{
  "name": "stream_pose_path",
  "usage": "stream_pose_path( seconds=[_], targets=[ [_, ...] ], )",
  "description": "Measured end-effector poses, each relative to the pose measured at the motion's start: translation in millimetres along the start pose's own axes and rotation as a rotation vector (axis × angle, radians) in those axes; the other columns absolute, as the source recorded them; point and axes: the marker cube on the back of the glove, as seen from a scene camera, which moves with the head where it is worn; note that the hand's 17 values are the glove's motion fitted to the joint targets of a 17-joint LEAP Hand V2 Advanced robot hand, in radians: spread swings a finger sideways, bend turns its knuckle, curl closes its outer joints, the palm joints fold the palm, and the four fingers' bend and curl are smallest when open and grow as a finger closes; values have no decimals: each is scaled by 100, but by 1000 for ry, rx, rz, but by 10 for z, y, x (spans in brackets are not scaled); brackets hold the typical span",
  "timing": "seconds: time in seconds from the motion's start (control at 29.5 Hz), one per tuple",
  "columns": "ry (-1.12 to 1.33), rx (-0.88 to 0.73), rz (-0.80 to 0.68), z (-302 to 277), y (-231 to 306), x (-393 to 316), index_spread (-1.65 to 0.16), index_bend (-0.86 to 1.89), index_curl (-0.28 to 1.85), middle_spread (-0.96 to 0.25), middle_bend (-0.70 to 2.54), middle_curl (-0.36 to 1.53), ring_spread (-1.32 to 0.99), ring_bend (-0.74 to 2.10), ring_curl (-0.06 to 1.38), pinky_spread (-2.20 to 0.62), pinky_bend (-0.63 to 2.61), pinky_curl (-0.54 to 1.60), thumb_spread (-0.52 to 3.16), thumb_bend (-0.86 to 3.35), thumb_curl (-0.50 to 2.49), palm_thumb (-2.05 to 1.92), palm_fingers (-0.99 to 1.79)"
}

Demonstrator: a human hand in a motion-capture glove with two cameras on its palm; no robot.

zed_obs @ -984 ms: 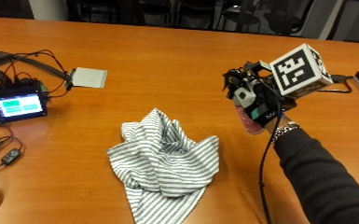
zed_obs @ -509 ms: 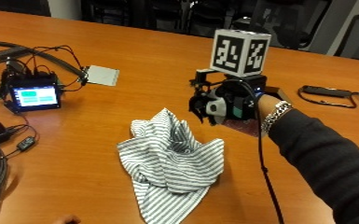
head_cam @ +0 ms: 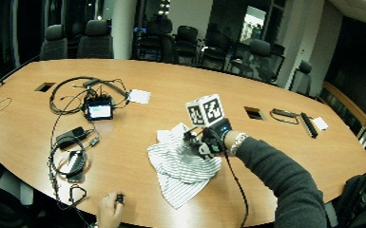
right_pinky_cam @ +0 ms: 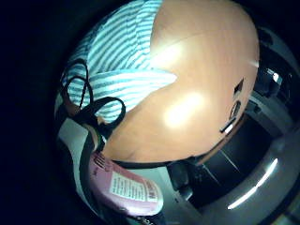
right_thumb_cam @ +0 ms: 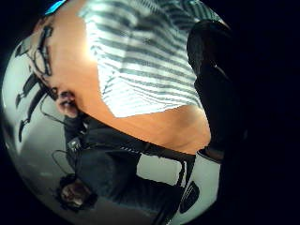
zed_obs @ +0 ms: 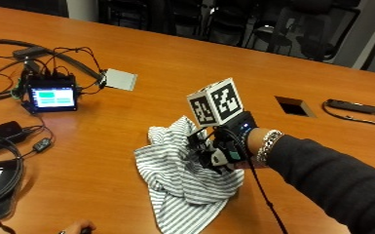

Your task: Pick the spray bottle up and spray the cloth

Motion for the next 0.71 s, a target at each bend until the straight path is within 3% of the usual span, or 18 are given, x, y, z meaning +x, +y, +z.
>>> stream_pose_path(
  seconds=[0.17,0.31,0.71],
  targets=[
    [14,-45,-7,145,-87,-33,-29,18,49,-23,53,50,-18,67,46,-31,52,40,158,18,23,72,136],
    [-79,36,-60,-14,-45,-95,-29,18,50,-23,53,50,-18,67,45,-31,53,40,158,19,23,72,135],
    [-765,742,-385,-1060,182,-790,-28,18,50,-22,53,50,-18,66,45,-31,54,40,159,19,22,72,133]
  ],
)
